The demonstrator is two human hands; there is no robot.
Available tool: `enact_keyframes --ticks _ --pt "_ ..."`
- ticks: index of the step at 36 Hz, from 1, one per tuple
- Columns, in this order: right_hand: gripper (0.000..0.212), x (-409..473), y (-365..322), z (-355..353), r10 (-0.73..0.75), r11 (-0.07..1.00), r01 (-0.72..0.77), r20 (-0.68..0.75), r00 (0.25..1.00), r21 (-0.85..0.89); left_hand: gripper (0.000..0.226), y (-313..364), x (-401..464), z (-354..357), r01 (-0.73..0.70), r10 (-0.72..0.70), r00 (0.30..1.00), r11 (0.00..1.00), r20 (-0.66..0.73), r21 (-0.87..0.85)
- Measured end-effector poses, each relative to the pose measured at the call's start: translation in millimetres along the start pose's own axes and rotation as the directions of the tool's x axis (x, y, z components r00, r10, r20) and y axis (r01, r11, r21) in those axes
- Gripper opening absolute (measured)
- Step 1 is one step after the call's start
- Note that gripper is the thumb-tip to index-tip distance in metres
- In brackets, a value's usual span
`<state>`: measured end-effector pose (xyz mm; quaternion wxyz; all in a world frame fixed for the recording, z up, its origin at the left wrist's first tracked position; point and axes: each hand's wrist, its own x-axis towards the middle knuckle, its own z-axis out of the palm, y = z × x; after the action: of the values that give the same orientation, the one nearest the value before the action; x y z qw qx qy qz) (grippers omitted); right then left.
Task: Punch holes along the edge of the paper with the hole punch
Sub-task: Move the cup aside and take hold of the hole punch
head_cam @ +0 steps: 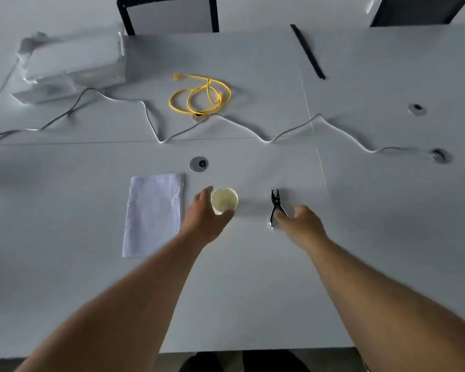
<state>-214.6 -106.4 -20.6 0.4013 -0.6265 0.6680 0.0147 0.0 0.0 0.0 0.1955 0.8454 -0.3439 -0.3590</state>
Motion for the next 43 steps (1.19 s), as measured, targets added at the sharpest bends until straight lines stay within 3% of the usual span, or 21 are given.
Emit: enact_keyframes --ticks 4,10,15,20,29,43 --pt "0.076 16.2 -3.1 6.5 0.101 0.983 -0.102 -0.017 0.995 -0.152 0.104 4.1 15.5 11.3 -0.019 0.02 1.0 0.997 -0.017 0.077" --pt "0.087 37.1 -4.5 28.3 0.085 0.939 -0.088 -0.025 0.996 -0.332 0.105 8.1 37.3 28.0 -0.022 0.027 0.999 0.974 -0.019 0.227" --pt "0.078 43.8 -4.6 41.1 0.019 0.897 -0.048 -0.07 0.997 -0.439 0.088 4.4 45.6 37.2 -0.039 0.047 0.999 0.965 -0.024 0.259" --pt "0.067 37.9 0.6 43.2 0.005 0.891 -0.031 -0.058 0.998 -0.452 0.086 -0.2 37.7 44.4 -0.036 0.043 0.999 0.97 -0.023 0.239" --pt "0.064 -4.6 32.3 41.7 0.051 0.876 -0.061 -0.034 0.998 -0.478 0.089 -28.0 -9.4 56.4 -0.081 0.074 0.997 0.959 0.034 0.273" --pt "0.077 -104.8 87.8 69.2 0.144 0.858 -0.141 -0.032 0.989 -0.494 0.09 -77.4 -92.2 60.4 -0.275 0.204 0.953 0.889 0.222 0.365"
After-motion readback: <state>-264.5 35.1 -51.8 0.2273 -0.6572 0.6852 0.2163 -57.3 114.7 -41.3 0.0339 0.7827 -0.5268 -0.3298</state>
